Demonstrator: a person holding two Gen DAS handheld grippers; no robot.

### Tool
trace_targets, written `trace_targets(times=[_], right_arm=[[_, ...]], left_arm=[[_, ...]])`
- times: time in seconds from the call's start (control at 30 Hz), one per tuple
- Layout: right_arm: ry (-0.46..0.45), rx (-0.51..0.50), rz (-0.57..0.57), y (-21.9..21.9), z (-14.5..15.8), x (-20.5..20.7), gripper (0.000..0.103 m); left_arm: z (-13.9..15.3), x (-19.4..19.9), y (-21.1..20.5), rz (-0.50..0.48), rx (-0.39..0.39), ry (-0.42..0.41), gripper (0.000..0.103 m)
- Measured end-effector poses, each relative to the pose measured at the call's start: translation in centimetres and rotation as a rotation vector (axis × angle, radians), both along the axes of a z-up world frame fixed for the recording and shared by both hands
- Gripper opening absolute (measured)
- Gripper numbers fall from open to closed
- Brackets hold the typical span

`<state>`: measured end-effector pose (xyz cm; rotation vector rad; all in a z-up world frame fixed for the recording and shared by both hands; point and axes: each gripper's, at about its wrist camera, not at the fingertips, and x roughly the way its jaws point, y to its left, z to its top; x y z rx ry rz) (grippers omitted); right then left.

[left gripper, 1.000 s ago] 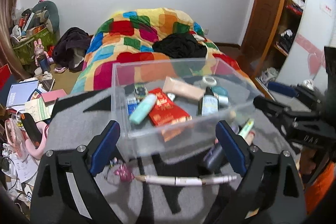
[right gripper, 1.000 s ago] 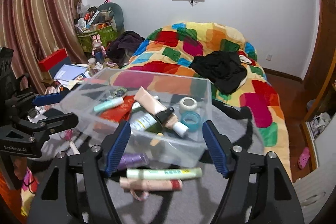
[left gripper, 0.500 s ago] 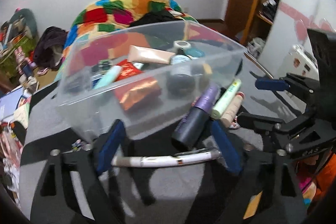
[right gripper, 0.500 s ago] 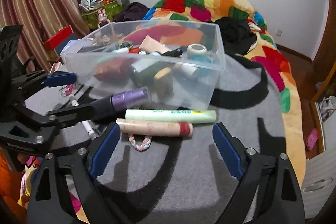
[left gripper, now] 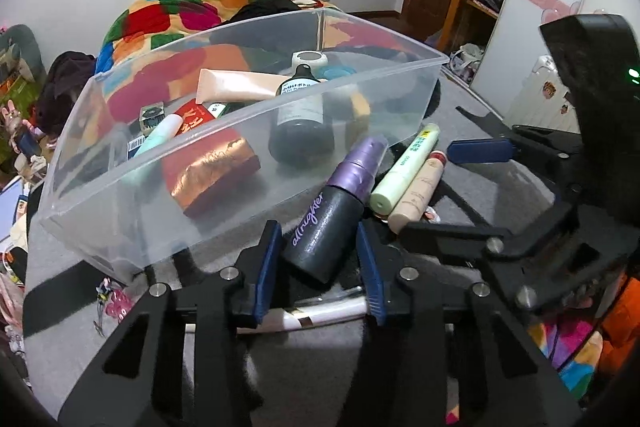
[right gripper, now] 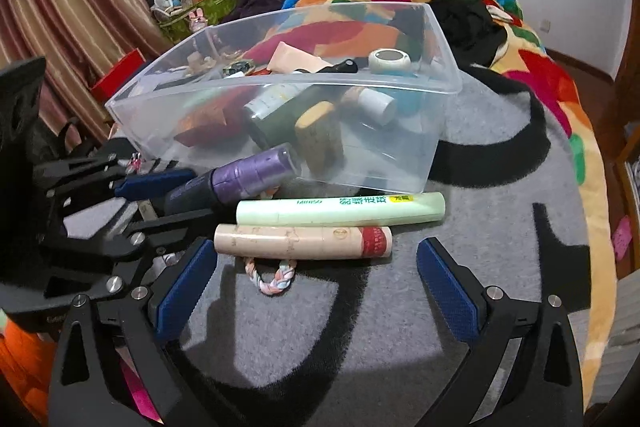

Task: Organize objects
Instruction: 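Grasp the purple-capped dark bottle with the left tool while the right tool grasps the beige red-capped tube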

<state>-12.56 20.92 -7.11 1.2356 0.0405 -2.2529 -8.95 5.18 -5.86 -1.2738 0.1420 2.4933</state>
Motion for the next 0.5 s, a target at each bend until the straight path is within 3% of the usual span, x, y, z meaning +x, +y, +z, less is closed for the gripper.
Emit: trace_targets(times=[0.13, 0.27, 0.5], right_arm=[[-0.001, -0.015, -0.013, -0.1, 0.0, -0.2, 0.099], [0.028, 0.007, -0.012, -0.4, 0.1, 0.1, 0.083], [0.057, 0.008, -0.029, 0.4, 0.4, 0.7, 0.083]], left_arm=[[-0.1, 1.3, -0.3, 0.011, 0.006, 0.013, 0.033], [0.2, 2.7, -0.6, 0.021, 0.022, 0.022, 0.028], [1.1, 4.4, -0.9, 0.053, 0.034, 0.058, 0.026]])
